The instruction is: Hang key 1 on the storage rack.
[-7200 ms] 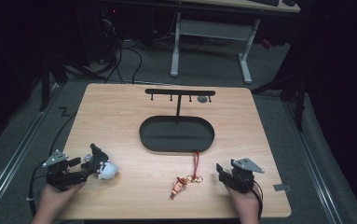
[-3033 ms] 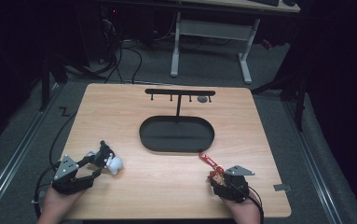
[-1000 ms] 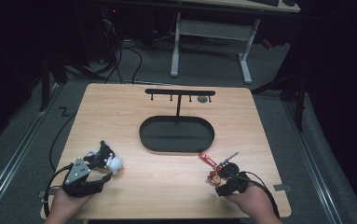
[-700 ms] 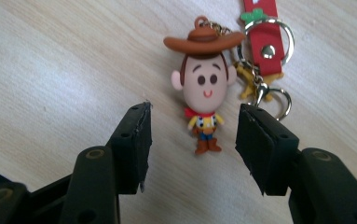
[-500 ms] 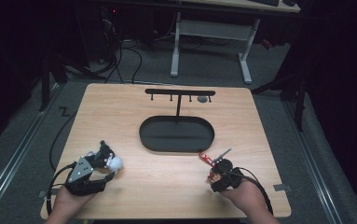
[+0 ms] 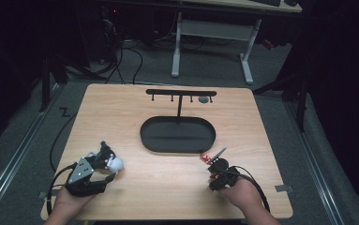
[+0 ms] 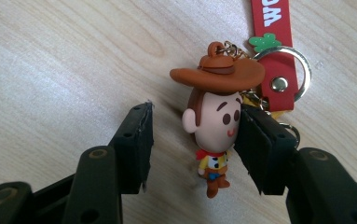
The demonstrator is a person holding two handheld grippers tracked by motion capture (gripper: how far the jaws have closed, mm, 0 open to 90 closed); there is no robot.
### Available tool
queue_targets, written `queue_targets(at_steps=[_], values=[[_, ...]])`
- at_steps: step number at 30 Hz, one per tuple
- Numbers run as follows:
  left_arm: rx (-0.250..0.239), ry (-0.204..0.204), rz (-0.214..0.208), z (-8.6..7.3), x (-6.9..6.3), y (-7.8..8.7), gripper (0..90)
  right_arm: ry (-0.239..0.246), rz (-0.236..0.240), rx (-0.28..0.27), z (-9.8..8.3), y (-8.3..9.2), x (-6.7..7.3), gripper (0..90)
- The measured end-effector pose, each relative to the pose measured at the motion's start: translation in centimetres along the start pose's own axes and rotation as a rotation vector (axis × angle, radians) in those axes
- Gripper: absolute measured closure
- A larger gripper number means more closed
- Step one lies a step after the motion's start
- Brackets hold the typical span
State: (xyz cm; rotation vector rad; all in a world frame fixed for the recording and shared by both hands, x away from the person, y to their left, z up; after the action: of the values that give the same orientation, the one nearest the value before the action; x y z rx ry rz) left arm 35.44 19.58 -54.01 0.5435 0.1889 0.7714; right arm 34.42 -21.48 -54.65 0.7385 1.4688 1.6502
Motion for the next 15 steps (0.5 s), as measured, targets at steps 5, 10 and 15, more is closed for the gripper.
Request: queue_targets(at_steps=[5,10,15], values=[[0.001,-0.001,-0.003,-0.04,-0.03,0.04,33.2,-0.016,0.006,-0.003,0.07,-0.22,-0.22,53.8],[0.001,-0.002,-0.006,-0.06,-0.05,0.03,33.2,-0.020,0.022,-0.011,0.10,-0.22,-0.18,60.1],[0.000,-0.006,-0.007,-0.02,-0.14,0.01,33.2,-0.017,0.027,-0.017,0.10,-0.18,0.01,66.1]])
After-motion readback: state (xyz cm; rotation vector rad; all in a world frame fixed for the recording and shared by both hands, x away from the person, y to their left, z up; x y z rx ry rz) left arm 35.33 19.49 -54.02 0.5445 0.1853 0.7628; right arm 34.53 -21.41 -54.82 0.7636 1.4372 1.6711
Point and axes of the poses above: each handheld gripper's, and its own axes: y roughly backward along the jaws, z roughly out of its top, x roughly to its left, the point moved 6 cm from there along -y, roughly forward along the jaws
